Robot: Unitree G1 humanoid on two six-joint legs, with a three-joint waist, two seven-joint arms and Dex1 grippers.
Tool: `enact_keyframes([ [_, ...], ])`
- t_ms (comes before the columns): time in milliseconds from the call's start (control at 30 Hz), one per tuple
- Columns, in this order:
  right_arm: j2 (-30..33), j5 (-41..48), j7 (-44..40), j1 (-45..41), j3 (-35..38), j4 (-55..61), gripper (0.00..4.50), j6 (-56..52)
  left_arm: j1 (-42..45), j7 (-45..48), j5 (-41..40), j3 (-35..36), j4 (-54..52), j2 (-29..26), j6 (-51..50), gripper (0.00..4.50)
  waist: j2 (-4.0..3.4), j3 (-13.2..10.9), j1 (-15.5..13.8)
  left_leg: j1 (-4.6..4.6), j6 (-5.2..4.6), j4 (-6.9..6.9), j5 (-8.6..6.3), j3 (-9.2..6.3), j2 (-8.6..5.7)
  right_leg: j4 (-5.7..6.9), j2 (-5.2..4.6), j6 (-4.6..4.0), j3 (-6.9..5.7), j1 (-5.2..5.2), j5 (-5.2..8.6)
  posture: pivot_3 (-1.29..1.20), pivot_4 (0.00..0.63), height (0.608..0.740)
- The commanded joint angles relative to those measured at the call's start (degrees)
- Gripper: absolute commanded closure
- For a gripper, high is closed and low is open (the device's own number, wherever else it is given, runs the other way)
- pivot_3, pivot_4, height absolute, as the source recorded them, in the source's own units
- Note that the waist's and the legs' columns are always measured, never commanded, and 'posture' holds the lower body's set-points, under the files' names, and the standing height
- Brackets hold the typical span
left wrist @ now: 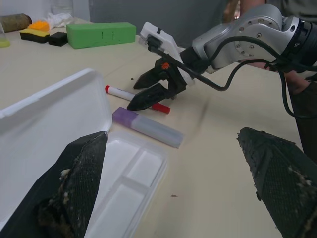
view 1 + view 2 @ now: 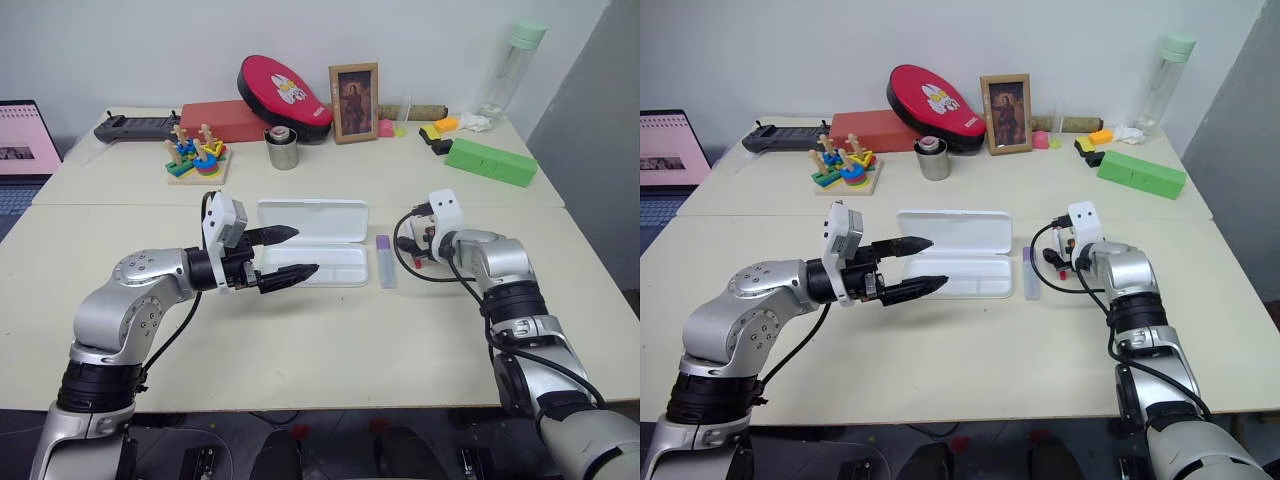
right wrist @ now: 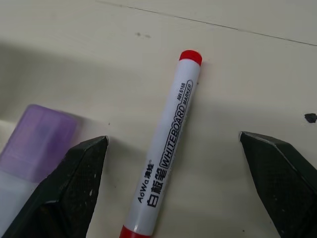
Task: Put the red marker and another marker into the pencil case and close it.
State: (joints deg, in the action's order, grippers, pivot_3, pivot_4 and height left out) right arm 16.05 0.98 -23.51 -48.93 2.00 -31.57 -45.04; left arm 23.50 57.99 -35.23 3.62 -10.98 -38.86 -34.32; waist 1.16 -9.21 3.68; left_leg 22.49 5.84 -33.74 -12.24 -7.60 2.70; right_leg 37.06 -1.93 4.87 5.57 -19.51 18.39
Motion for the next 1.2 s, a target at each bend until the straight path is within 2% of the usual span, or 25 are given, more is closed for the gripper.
enact_keyframes([
  [33,0.36,-0.02,0.72,0.47,-0.44,-0.68,0.99,0.70,1.42,-0.06,0.40,0.06,-0.84,0.25,1.42,0.00,0.00,0.00,0.00,-0.01,0.00,0.00,0.00,0.00,0.00,0.00,0.00,0.00,0.00,0.02,0.00,0.00,0.150,0.740],
  [67,0.42,0.11,0.74,0.52,-0.47,-0.56,1.10,0.70,1.44,-0.03,0.44,0.10,-0.83,0.29,1.41,0.00,0.00,0.00,0.01,-0.02,0.00,0.00,0.00,0.00,0.00,0.01,0.00,0.00,0.00,0.02,0.00,0.00,0.150,0.740],
  [100,0.56,0.20,0.73,0.59,-0.52,-0.21,1.46,0.64,1.48,0.00,0.48,0.14,-0.80,0.31,1.40,0.00,0.00,0.00,0.02,-0.02,0.00,0.00,0.00,-0.01,0.00,0.02,0.00,0.00,0.00,0.01,0.00,0.00,0.150,0.740],
  [167,0.86,0.28,0.75,0.79,-0.62,0.63,1.79,0.50,1.50,0.03,0.64,0.12,-0.73,0.37,1.46,0.00,0.00,0.00,0.04,-0.02,0.00,0.00,0.00,-0.01,0.00,0.02,0.00,0.00,0.00,0.01,0.00,0.00,0.150,0.740],
  [200,1.01,0.35,0.75,0.84,-0.66,0.94,2.14,0.40,1.53,0.06,0.72,0.11,-0.63,0.40,1.51,0.00,0.00,0.00,0.03,-0.02,0.00,0.00,0.00,-0.01,0.00,0.01,0.00,0.00,0.00,0.01,0.00,0.00,0.150,0.740],
  [333,1.62,0.68,0.76,1.08,-0.84,2.27,2.88,-0.01,1.87,0.27,0.90,0.26,-0.04,0.40,1.67,0.00,-0.01,0.00,-0.06,-0.01,0.00,0.01,0.00,-0.01,0.00,-0.01,0.00,0.00,0.00,0.01,0.00,0.00,0.150,0.740],
  [367,1.70,0.77,0.76,1.18,-0.89,2.54,3.25,-0.11,1.91,0.33,0.94,0.30,0.06,0.38,1.72,0.00,-0.01,-0.01,-0.09,-0.01,0.00,0.01,0.00,-0.01,0.00,0.00,0.00,0.00,0.00,0.01,0.00,0.00,0.150,0.740],
  [500,2.30,0.92,0.65,1.51,-0.82,3.56,4.23,-0.07,1.99,0.36,1.00,0.32,0.37,0.31,2.00,0.00,-0.01,-0.01,-0.25,-0.01,0.00,0.01,0.00,-0.01,0.00,-0.01,0.00,0.00,0.00,0.01,0.00,0.00,0.150,0.740],
  [633,6.01,0.84,-4.64,2.77,-3.61,9.79,4.25,0.36,1.79,0.15,1.28,0.69,0.49,-0.02,2.12,0.00,-0.04,-0.02,-0.52,0.02,0.00,0.01,0.00,-0.01,0.00,-0.03,0.00,0.00,0.00,-0.01,0.00,0.00,0.150,0.740],
  [800,16.16,3.26,-21.16,5.77,-12.53,26.52,4.25,-1.18,-2.78,-0.70,-0.51,5.32,-2.28,-2.59,0.15,0.00,-0.16,-0.10,-0.09,0.17,-0.01,0.04,-0.01,0.00,-0.01,-0.10,-0.01,0.01,0.00,-0.13,0.01,0.00,0.150,0.740],
  [900,19.40,5.47,-28.98,5.52,-15.70,32.89,4.25,2.34,-7.56,-0.57,-1.32,9.38,-3.22,-5.33,-0.52,0.00,-0.15,-0.09,1.02,0.11,-0.04,0.12,-0.02,-0.01,0.01,-0.12,0.00,-0.01,0.01,-0.17,0.03,0.00,0.150,0.740],
  [1033,16.40,3.29,-33.22,1.60,-22.80,32.84,4.25,9.42,-12.95,-0.40,-1.78,13.72,-3.74,-8.35,-0.87,0.00,-0.11,-0.07,1.31,0.05,-0.03,0.11,-0.02,-0.02,0.02,-0.11,0.00,0.00,0.01,-0.12,0.03,0.00,0.150,0.740],
  [1200,8.11,-2.18,-32.07,-5.54,-29.53,20.85,4.25,17.67,-16.66,-0.47,-2.40,16.91,-4.71,-9.94,-1.07,0.00,-0.11,-0.10,0.91,-0.02,0.00,0.05,0.00,-0.01,0.03,-0.09,0.00,0.07,0.01,-0.23,0.01,0.00,0.150,0.740],
])
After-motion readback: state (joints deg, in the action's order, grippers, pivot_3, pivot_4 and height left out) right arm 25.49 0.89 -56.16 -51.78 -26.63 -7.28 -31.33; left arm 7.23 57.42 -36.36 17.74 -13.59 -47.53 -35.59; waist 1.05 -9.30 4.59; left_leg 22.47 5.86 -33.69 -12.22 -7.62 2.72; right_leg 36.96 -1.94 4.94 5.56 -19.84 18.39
